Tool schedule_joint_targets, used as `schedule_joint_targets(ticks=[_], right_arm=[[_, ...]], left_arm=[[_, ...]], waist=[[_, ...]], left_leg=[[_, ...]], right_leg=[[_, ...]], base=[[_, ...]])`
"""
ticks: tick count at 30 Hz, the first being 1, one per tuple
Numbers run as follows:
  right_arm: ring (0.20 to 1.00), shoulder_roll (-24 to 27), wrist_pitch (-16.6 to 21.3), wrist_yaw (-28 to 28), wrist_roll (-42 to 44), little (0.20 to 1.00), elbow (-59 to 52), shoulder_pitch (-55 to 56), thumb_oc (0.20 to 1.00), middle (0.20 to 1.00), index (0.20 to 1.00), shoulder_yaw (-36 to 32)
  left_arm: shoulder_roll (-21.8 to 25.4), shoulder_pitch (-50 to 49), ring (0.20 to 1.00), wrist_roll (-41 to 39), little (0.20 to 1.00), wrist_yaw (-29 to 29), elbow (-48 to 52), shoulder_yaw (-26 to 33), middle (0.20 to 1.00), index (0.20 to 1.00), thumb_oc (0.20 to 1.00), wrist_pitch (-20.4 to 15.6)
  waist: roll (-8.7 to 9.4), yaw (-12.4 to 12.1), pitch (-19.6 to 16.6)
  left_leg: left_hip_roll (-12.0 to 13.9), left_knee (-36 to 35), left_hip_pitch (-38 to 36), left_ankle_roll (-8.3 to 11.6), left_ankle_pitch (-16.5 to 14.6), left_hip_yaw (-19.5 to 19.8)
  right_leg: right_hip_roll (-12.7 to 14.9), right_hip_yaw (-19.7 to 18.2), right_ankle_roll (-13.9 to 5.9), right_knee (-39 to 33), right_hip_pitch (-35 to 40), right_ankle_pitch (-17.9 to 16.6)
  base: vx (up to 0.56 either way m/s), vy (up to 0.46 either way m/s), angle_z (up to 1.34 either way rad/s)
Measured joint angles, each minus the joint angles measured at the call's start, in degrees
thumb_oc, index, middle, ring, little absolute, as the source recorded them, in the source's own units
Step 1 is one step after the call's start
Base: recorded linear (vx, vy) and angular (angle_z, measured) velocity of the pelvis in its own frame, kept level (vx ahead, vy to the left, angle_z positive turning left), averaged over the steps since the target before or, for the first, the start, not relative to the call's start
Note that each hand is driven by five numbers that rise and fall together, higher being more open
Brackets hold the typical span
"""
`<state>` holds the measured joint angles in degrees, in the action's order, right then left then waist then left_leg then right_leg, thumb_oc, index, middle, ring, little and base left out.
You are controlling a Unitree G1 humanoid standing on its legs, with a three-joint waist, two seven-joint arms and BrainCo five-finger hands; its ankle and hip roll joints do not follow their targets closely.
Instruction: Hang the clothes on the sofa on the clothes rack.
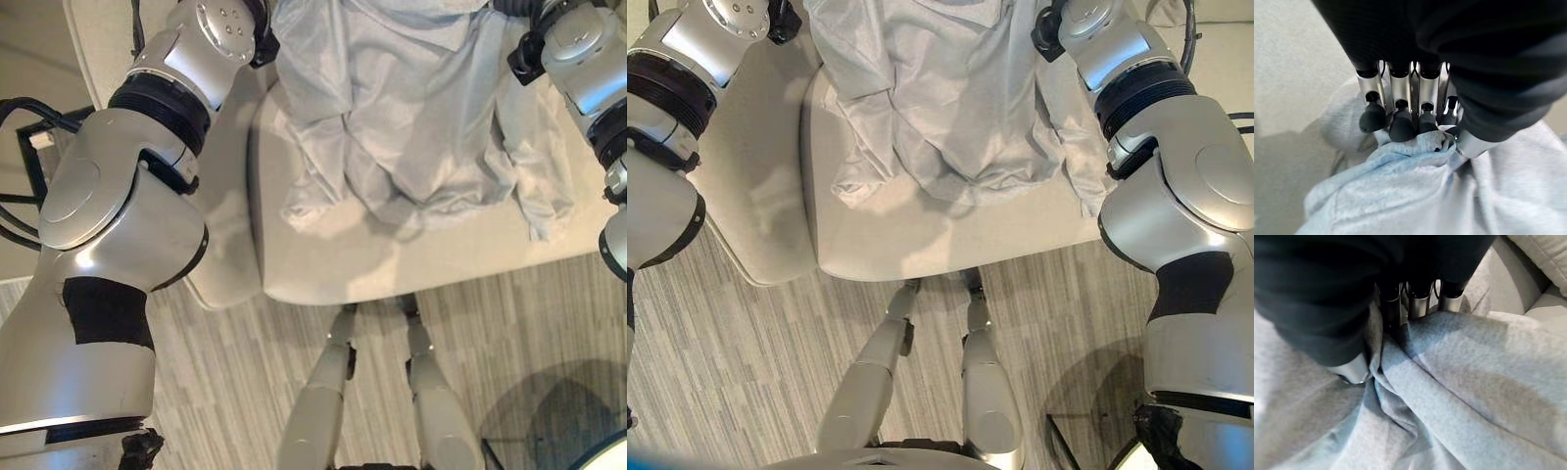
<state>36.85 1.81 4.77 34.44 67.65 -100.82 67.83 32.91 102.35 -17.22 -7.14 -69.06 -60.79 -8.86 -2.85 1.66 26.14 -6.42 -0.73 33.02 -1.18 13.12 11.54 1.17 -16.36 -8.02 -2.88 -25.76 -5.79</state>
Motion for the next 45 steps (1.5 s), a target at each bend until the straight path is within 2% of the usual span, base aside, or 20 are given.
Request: schedule_joint_targets(ticks=[3, 7, 9, 15, 19, 23, 25, 29, 33, 35, 36, 38, 40, 42, 44, 45], right_arm=[[0.200, 0.5, 0.7, 0.5, 2.0, 0.200, -2.7, 0.7, 0.200, 0.200, 0.200, -1.4], [0.200, 3.7, 3.9, 3.4, 4.1, 0.200, -13.9, 3.7, 0.200, 0.200, 0.200, -4.5], [0.200, 3.9, 4.8, 4.3, 4.2, 0.200, -15.1, 4.1, 0.200, 0.200, 0.200, -4.5], [0.200, 10.7, 7.5, 8.5, 3.6, 0.200, -28.3, 9.9, 0.200, 0.200, 0.200, -9.7], [0.200, 13.4, 8.7, 10.3, 1.3, 0.200, -35.4, 16.1, 0.200, 0.200, 0.200, -14.2], [0.200, 14.8, 9.1, 11.2, -1.0, 0.200, -40.3, 22.0, 0.200, 0.200, 0.200, -20.7], [0.200, 16.3, 9.1, 11.0, -2.9, 0.200, -43.6, 24.9, 0.200, 0.200, 0.200, -21.7], [0.200, 18.7, 9.3, 10.0, -7.7, 0.200, -49.5, 36.2, 0.200, 0.200, 0.200, -28.7], [0.200, 18.9, 8.9, 8.7, -9.8, 0.200, -49.6, 40.3, 0.200, 0.200, 0.200, -34.5], [0.200, 19.1, 8.8, 8.3, -11.8, 0.200, -50.7, 43.5, 0.200, 0.200, 0.200, -38.6], [0.200, 19.2, 8.8, 8.2, -12.0, 0.200, -51.0, 44.3, 0.200, 0.200, 0.200, -39.4], [0.200, 19.0, 8.9, 7.8, -12.1, 0.200, -51.6, 48.2, 0.200, 0.200, 0.200, -43.0], [0.200, 18.9, 8.8, 7.3, -12.1, 0.200, -51.7, 49.7, 0.200, 0.200, 0.200, -43.6], [0.200, 18.9, 8.9, 6.7, -13.6, 0.200, -52.7, 52.8, 0.200, 0.200, 0.200, -45.8], [0.200, 18.8, 8.9, 6.4, -14.3, 0.200, -52.8, 53.5, 0.200, 0.200, 0.200, -46.0], [0.200, 18.9, 8.9, 6.1, -14.4, 0.200, -54.0, 55.0, 0.200, 0.200, 0.200, -47.2]], left_arm=[[1.0, 0.0, 0.200, -0.6, 0.200, -0.7, 2.5, 0.0, 0.200, 0.200, 0.200, -0.1], [5.0, -0.1, 0.200, -0.7, 0.200, -2.4, 8.7, 0.3, 0.200, 0.200, 0.200, -0.6], [5.7, -0.1, 0.200, -0.8, 0.200, -3.2, 10.2, 0.3, 0.200, 0.200, 0.200, -0.7], [11.4, -1.3, 0.200, -2.8, 0.200, -5.8, 23.3, 0.4, 0.200, 0.200, 0.200, -2.4], [14.8, -4.2, 0.200, -2.8, 0.200, -6.8, 31.2, 0.9, 0.200, 0.200, 0.200, -3.6], [17.8, -9.1, 0.200, -2.8, 0.200, -8.0, 37.5, 5.5, 0.200, 0.200, 0.200, -4.9], [20.1, -11.7, 0.200, -2.8, 0.200, -8.0, 41.1, 6.1, 0.200, 0.200, 0.200, -4.8], [24.0, -23.6, 0.200, -2.7, 0.200, -7.7, 48.3, 15.0, 0.200, 0.200, 0.200, -5.0], [24.9, -31.8, 0.200, -2.6, 0.200, -7.7, 50.3, 23.3, 0.200, 0.200, 0.200, -4.8], [24.6, -38.1, 0.200, -2.4, 0.200, -7.1, 52.5, 28.5, 0.200, 0.200, 0.200, -4.7], [24.5, -40.9, 0.200, -2.4, 0.200, -6.9, 53.1, 30.6, 0.200, 0.200, 0.200, -4.8], [23.7, -46.0, 0.200, -2.3, 0.200, -6.2, 53.3, 34.7, 0.200, 0.200, 0.200, -4.7], [23.7, -47.8, 0.200, -2.3, 0.200, -6.0, 53.4, 35.6, 0.200, 0.200, 0.200, -4.4], [23.5, -51.4, 0.200, -1.8, 0.200, -5.4, 54.9, 38.3, 0.200, 0.200, 0.200, -4.4], [23.6, -52.6, 0.200, -1.7, 0.200, -5.0, 54.9, 38.3, 0.200, 0.200, 0.200, -4.3], [23.0, -54.2, 0.200, -1.5, 0.200, -4.7, 55.1, 39.1, 0.200, 0.200, 0.200, -4.3]], waist=[[0.02, 0.0, 0.0], [0.04, 0.0, 0.0], [0.04, 0.0, 0.0], [0.01, -0.2, 0.0], [-0.04, -0.2, 0.0], [-0.21, -0.2, -0.3], [-0.23, -0.2, -0.3], [-0.64, -0.4, -1.2], [-0.97, -0.9, -1.8], [-0.94, -1.3, -1.8], [-0.84, -1.5, -2.0], [-0.41, -1.8, -4.7], [0.27, -2.5, -6.2], [1.67, -3.0, -7.1], [2.21, -3.6, -7.8], [2.44, -3.7, -8.4]], left_leg=[[0.0, 0.0, -0.5, 0.01, 0.0, 0.0], [0.0, 0.0, -2.0, 0.01, 0.0, 0.1], [0.0, 0.0, -2.7, 0.06, -0.1, 0.1], [-0.2, 0.0, -5.5, 0.17, -0.1, 0.2], [-0.4, -0.2, -8.9, 0.89, -0.7, 0.4], [-0.1, -0.1, -11.4, 1.73, -1.4, 1.0], [-0.1, -0.1, -12.9, 1.84, -1.4, 1.1], [-0.1, -0.1, -16.8, 2.59, -2.5, 2.7], [0.2, -0.1, -18.6, 2.59, -2.7, 4.0], [0.2, -0.1, -21.7, 3.21, -3.2, 5.1], [0.2, -0.1, -22.8, 3.56, -3.5, 5.4], [0.2, -0.1, -23.1, 3.98, -4.0, 7.2], [0.6, 0.0, -23.1, 4.01, -4.2, 8.1], [0.6, 1.5, -23.3, 5.30, -5.2, 9.6], [0.8, 1.9, -23.4, 5.52, -5.5, 11.0], [0.5, 2.7, -23.2, 6.89, -5.9, 12.3]], right_leg=[[0.0, 0.1, 0.00, 0.0, 0.5, 0.0], [-0.1, 0.1, 0.00, 0.0, 2.0, 0.0], [0.0, 0.1, -0.01, 0.0, 2.8, 0.0], [-0.1, 0.3, -0.09, 0.0, 5.6, 0.2], [0.1, 0.5, 0.08, -0.1, 9.1, 0.8], [-0.2, 0.9, 0.29, 0.0, 11.7, 0.8], [-0.2, 1.0, 0.45, -0.1, 13.2, 1.0], [-0.3, 2.6, 1.33, -0.1, 17.6, 2.0], [-0.9, 3.9, 1.94, -0.1, 19.8, 2.3], [-1.0, 5.0, 2.59, -0.3, 23.3, 2.7], [-1.0, 5.3, 2.87, -0.6, 24.6, 2.9], [-1.2, 7.0, 3.40, -2.2, 26.1, 2.8], [-1.9, 7.9, 3.99, -2.1, 26.4, 2.9], [-2.5, 9.0, 5.08, -2.1, 27.7, 3.3], [-3.3, 10.3, 5.50, -2.3, 28.4, 3.4], [-3.7, 11.5, 6.55, -2.4, 29.0, 3.4]], base=[[0.00, 0.000, 0.00], [0.00, 0.000, 0.00], [0.00, -0.018, 0.01], [0.00, -0.052, 0.02], [0.02, -0.057, 0.03], [0.03, -0.104, 0.04], [0.03, -0.081, 0.04], [0.01, -0.109, 0.18], [-0.01, -0.127, 0.16], [-0.05, -0.209, 0.24], [-0.05, -0.144, 0.30], [-0.05, -0.160, 0.35], [-0.09, -0.188, 0.30], [-0.06, -0.119, 0.34], [-0.13, -0.201, 0.39], [-0.16, -0.202, 0.52]])
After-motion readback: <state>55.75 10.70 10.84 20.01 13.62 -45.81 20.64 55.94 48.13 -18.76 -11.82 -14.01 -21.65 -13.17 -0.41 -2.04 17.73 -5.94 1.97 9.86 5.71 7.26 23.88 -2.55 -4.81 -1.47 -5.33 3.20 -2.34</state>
